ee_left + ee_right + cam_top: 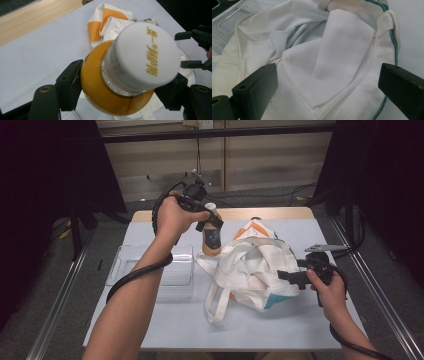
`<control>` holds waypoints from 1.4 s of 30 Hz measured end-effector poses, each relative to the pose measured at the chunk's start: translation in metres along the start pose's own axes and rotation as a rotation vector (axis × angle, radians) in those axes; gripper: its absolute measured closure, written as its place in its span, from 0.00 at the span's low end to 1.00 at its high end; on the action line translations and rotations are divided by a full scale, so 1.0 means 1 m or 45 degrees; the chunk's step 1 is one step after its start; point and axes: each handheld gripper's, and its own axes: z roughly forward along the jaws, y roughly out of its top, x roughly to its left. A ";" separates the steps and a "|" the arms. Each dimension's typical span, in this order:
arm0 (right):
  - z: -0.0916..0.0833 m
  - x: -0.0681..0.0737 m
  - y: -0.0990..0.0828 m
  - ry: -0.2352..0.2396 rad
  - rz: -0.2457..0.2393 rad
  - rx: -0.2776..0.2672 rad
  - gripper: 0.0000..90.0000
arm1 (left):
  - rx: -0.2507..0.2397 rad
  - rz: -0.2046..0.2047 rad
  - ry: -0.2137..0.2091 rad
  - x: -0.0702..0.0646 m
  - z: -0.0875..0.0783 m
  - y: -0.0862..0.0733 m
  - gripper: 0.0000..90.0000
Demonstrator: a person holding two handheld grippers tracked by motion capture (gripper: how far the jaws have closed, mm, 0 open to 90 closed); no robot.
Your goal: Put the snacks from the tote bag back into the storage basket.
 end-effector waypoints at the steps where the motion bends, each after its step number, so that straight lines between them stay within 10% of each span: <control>1: 0.000 0.000 0.000 0.003 -0.003 0.000 0.03 | 0.005 0.010 -0.003 0.001 -0.001 0.000 0.34; 42: 0.000 0.004 0.002 0.009 -0.020 -0.004 0.03 | 0.007 -0.066 0.022 0.031 -0.024 -0.012 0.34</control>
